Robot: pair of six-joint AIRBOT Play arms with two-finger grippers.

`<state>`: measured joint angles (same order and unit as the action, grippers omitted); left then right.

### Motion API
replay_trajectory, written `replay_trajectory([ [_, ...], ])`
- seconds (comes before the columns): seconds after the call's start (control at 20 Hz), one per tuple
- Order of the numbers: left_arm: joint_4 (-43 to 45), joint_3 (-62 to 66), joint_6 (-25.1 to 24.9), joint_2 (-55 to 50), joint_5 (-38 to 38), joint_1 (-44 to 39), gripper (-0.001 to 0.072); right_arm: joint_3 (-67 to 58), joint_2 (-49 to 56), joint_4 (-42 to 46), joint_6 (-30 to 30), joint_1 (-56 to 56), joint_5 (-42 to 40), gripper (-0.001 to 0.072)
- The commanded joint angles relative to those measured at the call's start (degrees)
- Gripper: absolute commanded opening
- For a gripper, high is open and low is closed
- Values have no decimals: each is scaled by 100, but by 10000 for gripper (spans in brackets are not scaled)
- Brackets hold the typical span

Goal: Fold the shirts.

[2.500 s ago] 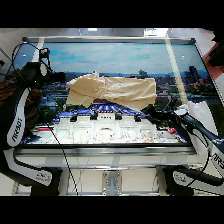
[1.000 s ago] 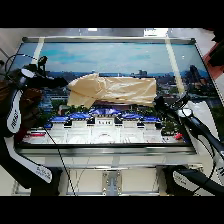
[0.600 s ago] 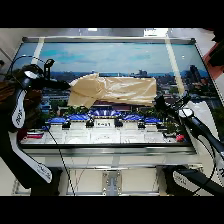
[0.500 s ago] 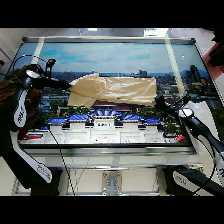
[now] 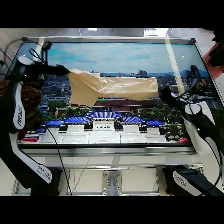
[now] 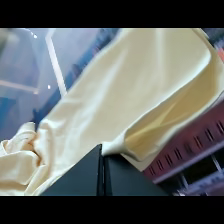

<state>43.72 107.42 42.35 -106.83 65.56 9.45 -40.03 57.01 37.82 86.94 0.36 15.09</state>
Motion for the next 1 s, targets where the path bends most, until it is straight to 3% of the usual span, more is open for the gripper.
replay_trajectory([
  [0.0,-17,647,428,990,1213,90,13,-826,-951,992,-55,-164,363,28],
  [0.15,236,656,863,2444,1681,90,13,-1620,-1985,1515,-55,-442,1156,28],
  [0.3,680,656,1355,3963,1648,85,13,-2347,-2889,2085,-52,-581,1875,27],
  [0.4,756,656,1408,4721,1360,85,12,-2785,-3235,2494,26,-575,2070,26],
  [0.5,898,656,1405,5252,612,85,11,-3150,-3274,2726,26,-575,2055,26],
  [0.6,1429,656,1593,5471,-258,87,11,-3375,-3123,2863,22,-573,1956,27],
  [0.7,2044,656,2020,5370,-557,87,11,-3412,-2815,2887,22,-573,1886,26],
  [0.95,2210,625,2645,3882,555,20,11,-3357,-863,2811,-39,-568,2131,27],
])
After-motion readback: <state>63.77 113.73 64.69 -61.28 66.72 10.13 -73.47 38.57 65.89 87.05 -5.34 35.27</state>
